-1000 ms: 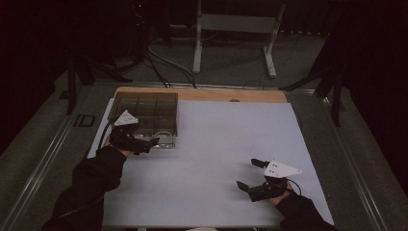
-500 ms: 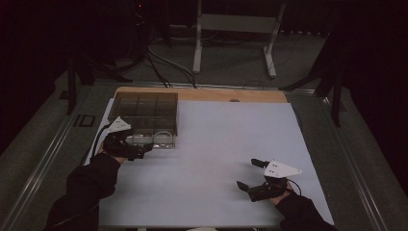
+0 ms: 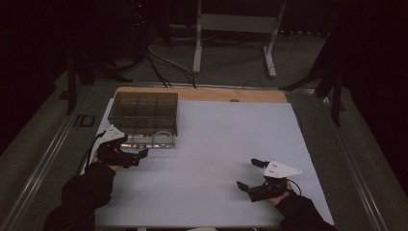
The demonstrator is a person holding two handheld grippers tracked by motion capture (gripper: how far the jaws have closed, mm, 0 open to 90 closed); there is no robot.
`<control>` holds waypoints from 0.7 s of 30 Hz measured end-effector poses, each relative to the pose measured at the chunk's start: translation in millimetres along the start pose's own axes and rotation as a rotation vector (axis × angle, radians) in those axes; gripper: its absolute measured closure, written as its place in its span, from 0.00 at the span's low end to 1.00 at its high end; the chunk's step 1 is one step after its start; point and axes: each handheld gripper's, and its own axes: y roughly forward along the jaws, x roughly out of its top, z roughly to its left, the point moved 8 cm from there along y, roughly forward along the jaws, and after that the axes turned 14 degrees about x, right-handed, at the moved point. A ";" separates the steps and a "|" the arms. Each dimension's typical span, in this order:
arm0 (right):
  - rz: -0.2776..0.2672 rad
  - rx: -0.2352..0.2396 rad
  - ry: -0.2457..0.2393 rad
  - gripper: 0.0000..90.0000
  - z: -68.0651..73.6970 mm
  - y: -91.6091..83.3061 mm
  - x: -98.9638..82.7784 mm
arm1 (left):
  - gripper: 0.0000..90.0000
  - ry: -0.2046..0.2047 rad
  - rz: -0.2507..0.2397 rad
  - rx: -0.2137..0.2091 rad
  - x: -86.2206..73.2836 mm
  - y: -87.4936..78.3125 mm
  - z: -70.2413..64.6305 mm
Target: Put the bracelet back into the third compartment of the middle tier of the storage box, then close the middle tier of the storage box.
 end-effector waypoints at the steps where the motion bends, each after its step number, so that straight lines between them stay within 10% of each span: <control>1: 0.000 0.000 -0.001 0.02 0.1 0.0 0.1 | 0.02 -0.005 -0.001 0.000 -2.1 -0.2 0.0; 21: 0.001 0.002 -0.001 0.02 0.0 0.6 0.2 | 0.02 -0.027 -0.001 0.070 -33.1 1.1 -0.7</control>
